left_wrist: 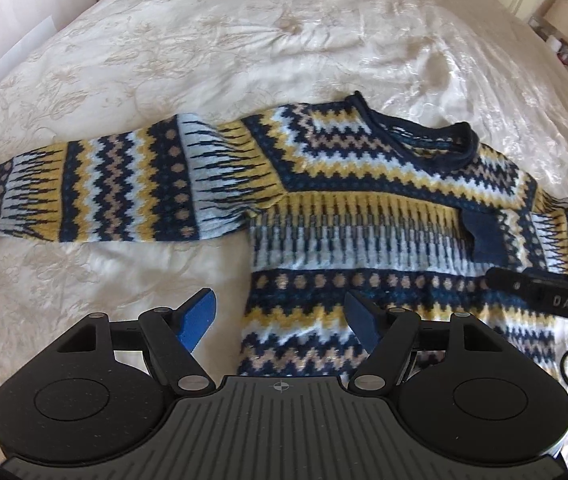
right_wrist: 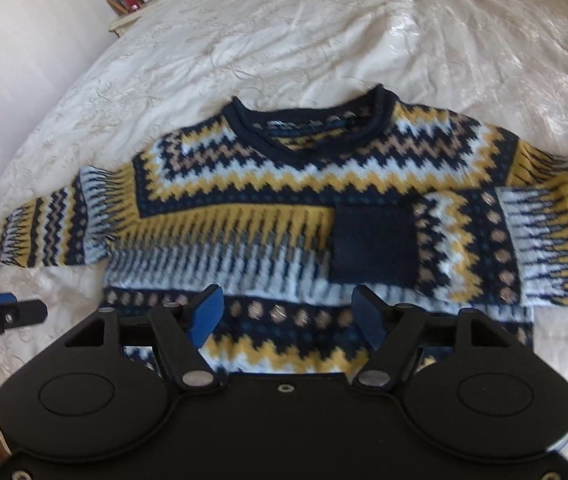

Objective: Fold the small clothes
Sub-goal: 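Carry the cuff across the sweater body toward the left gripper and release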

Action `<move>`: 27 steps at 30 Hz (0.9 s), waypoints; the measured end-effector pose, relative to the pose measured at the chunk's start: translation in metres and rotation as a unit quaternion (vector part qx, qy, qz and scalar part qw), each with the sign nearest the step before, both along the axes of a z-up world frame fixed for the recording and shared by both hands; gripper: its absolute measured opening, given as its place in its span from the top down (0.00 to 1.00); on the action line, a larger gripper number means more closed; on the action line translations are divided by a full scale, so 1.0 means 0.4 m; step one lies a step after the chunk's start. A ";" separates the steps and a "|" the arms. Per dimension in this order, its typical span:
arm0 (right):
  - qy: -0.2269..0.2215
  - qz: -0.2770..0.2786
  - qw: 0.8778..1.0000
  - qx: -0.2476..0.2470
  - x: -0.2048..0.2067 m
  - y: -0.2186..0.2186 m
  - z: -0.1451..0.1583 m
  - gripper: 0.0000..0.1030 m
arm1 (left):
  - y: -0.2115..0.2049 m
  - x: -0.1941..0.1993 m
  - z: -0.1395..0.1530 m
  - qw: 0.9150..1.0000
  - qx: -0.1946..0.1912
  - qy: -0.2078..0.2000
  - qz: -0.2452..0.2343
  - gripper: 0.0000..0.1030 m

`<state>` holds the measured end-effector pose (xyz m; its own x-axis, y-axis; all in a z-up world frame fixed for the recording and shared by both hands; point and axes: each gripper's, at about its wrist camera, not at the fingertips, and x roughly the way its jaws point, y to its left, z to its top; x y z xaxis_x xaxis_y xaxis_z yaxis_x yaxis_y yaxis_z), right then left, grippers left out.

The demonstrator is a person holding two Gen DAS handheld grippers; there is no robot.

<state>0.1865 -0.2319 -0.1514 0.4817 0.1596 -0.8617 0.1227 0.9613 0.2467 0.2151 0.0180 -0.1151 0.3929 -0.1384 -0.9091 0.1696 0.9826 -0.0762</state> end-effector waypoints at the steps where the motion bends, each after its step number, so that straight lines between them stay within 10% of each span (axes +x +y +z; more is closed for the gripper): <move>1: 0.004 -0.007 1.000 -0.009 -0.019 -0.018 -0.010 0.27 | -0.026 0.001 -0.004 1.000 -0.004 -0.002 -0.011 0.32; 27: 0.009 0.009 0.998 -0.053 -0.151 -0.131 -0.193 0.00 | -0.497 0.134 -0.234 0.986 -0.032 0.039 -0.162 0.33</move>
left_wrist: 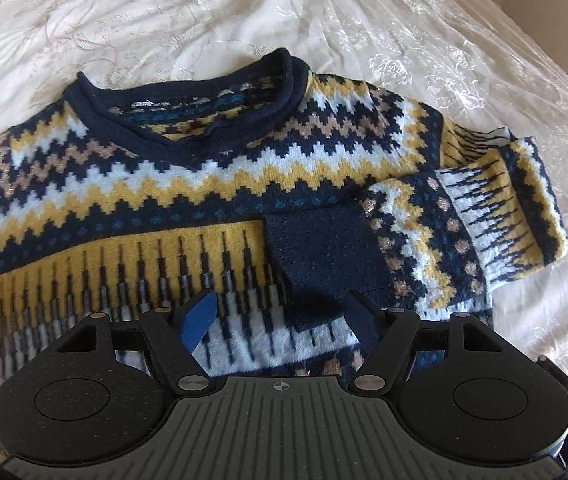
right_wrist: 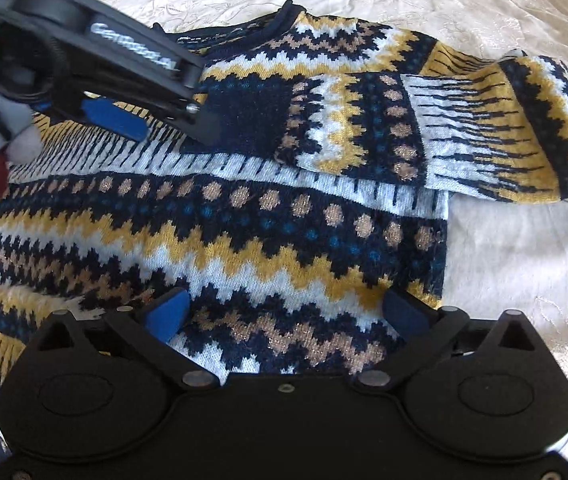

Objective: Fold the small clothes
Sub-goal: 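Carry the cuff across the sweater body toward the left gripper and release, then grasp the folded sleeve cuff with the left gripper and lift it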

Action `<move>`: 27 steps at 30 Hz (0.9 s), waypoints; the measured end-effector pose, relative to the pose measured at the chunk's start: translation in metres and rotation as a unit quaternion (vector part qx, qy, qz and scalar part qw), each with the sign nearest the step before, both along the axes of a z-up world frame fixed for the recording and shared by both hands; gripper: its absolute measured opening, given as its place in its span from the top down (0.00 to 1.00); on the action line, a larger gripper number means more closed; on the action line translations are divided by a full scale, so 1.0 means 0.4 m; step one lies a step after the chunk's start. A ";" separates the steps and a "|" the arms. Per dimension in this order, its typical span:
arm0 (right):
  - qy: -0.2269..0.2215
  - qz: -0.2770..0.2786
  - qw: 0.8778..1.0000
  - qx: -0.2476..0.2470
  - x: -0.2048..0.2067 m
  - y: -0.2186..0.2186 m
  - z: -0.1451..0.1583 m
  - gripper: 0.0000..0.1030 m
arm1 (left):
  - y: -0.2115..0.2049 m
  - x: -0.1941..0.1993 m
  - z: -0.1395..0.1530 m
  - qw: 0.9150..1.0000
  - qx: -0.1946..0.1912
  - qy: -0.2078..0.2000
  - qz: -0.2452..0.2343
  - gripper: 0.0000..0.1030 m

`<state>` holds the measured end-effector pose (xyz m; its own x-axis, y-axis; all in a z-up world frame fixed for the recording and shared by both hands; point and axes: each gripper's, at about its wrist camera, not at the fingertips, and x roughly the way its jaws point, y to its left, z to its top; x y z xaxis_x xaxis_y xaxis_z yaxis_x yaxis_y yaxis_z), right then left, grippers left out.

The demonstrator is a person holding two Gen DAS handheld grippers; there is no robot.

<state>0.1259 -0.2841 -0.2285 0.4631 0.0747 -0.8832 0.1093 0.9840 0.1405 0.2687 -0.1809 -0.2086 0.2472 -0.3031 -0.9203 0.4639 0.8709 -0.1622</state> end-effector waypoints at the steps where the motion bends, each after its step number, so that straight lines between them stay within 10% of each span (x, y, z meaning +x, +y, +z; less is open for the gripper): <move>1: -0.002 0.000 1.000 0.002 -0.002 -0.003 -0.001 0.00 | -0.006 0.003 -0.006 1.000 0.000 0.001 -0.001 0.33; 9: -0.018 0.012 1.000 0.004 -0.023 -0.018 -0.005 0.00 | -0.042 0.024 -0.012 0.999 -0.029 0.003 -0.013 0.57; 14: -0.020 0.008 1.000 -0.002 -0.027 -0.010 -0.007 0.00 | -0.035 0.042 0.001 1.000 -0.028 0.004 0.009 0.95; 27: 0.026 -0.021 0.999 0.007 0.031 -0.001 0.014 0.01 | 0.119 0.047 0.302 0.986 -0.108 -0.118 0.038 0.96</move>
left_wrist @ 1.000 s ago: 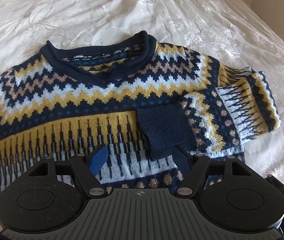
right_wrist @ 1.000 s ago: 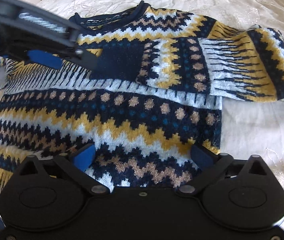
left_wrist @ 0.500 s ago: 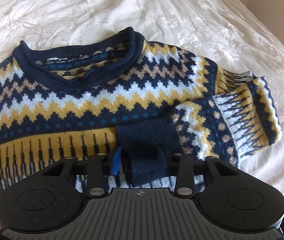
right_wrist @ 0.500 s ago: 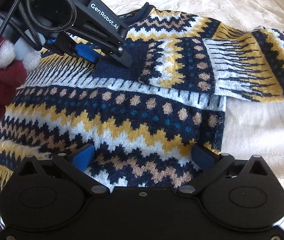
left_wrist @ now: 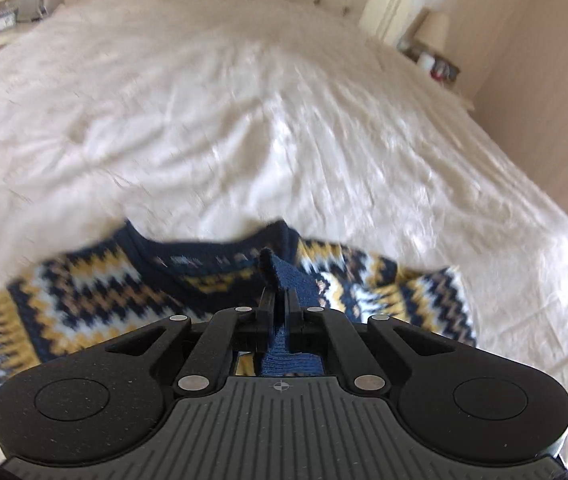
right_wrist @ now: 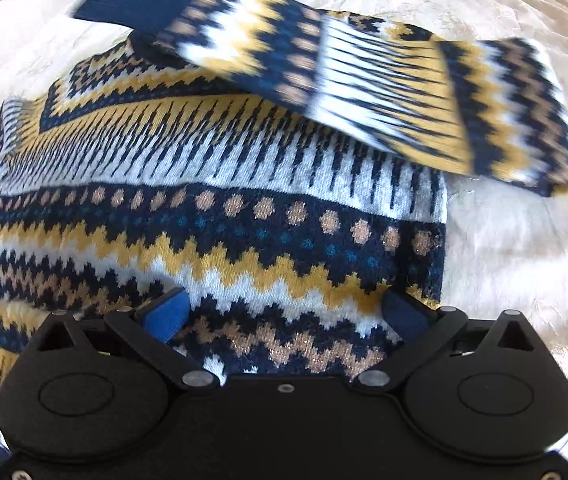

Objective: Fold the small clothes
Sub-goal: 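Grasp the folded sleeve cuff with the left gripper and lift it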

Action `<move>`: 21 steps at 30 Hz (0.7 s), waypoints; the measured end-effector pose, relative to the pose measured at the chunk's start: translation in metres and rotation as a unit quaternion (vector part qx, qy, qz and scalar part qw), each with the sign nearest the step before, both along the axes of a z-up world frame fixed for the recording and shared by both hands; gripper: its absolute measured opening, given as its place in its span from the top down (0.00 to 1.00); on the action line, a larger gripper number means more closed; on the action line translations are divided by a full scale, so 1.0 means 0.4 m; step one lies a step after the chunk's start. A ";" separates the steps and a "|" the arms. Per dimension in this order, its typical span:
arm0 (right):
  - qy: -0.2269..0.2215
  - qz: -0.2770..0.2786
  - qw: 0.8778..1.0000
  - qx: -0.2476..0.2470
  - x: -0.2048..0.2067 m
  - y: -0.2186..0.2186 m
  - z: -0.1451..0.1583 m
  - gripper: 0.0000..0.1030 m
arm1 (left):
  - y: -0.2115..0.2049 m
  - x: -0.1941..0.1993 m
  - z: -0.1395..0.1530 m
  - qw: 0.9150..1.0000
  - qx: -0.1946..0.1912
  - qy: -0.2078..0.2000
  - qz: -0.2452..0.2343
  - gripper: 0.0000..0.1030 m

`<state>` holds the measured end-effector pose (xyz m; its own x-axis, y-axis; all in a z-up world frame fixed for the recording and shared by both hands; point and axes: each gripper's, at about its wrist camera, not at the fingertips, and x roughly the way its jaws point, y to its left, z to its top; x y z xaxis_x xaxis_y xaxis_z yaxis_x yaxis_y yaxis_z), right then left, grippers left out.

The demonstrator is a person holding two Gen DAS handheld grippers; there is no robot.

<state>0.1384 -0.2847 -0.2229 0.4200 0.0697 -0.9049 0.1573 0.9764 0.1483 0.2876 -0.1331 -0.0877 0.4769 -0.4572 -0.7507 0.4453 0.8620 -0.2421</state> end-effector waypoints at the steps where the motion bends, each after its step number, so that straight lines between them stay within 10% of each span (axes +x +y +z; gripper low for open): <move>1: 0.000 -0.010 1.000 0.004 0.003 -0.002 0.006 0.01 | 0.020 0.006 0.015 1.000 -0.002 -0.005 0.006 0.96; 21: -0.022 -0.070 0.997 0.002 0.027 0.006 0.072 0.01 | 0.387 0.069 -0.025 0.987 0.042 0.012 0.157 0.96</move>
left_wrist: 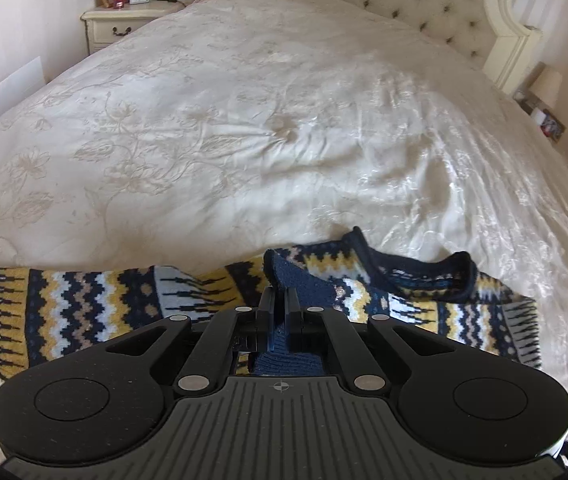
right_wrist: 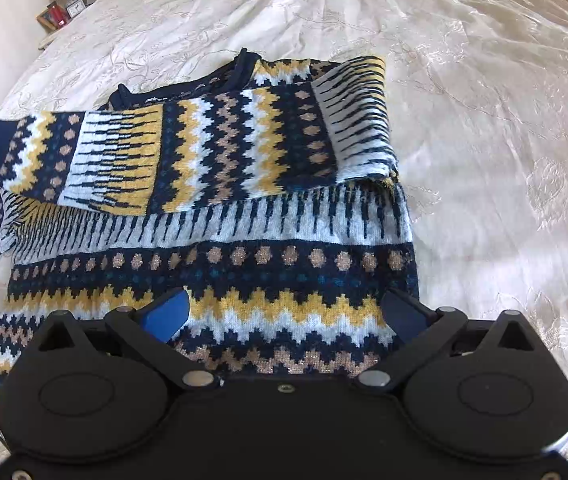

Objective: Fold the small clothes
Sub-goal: 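Grasp the folded sleeve cuff with the left gripper and lift it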

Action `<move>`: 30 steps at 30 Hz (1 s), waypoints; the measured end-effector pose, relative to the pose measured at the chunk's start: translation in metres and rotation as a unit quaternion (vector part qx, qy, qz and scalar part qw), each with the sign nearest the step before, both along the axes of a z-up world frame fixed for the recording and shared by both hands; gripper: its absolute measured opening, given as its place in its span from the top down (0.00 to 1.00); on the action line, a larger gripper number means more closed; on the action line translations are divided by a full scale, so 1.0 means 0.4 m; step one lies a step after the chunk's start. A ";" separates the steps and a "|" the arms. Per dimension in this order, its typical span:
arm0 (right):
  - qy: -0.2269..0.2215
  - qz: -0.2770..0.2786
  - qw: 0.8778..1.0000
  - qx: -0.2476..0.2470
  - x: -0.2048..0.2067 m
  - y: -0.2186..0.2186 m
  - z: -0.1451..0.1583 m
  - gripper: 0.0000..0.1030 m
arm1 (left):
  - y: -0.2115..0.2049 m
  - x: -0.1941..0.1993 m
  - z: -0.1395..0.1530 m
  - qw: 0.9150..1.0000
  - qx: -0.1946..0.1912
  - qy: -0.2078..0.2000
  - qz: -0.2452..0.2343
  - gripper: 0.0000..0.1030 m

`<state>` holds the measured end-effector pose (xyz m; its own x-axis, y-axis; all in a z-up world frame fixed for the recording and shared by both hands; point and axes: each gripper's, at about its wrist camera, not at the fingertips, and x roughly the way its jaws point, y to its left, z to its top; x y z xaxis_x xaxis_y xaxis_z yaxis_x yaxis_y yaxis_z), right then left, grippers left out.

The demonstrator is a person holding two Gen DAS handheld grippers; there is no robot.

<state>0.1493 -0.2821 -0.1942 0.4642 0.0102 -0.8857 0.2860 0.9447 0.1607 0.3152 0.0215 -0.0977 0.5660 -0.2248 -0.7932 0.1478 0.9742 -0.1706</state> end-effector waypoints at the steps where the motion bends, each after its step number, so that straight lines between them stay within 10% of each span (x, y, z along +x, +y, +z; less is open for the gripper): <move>1: 0.000 0.001 1.000 0.000 -0.002 0.001 0.002 0.01 | 0.007 0.003 -0.009 1.000 0.004 0.003 0.005 0.96; 21: -0.028 -0.058 0.997 -0.033 0.165 -0.182 0.036 0.01 | 0.019 0.031 -0.122 0.998 0.010 0.053 0.026 0.96; 30: 0.081 -0.089 0.985 -0.123 0.198 -0.296 -0.089 0.03 | 0.025 0.030 -0.160 0.996 0.042 0.070 0.031 0.94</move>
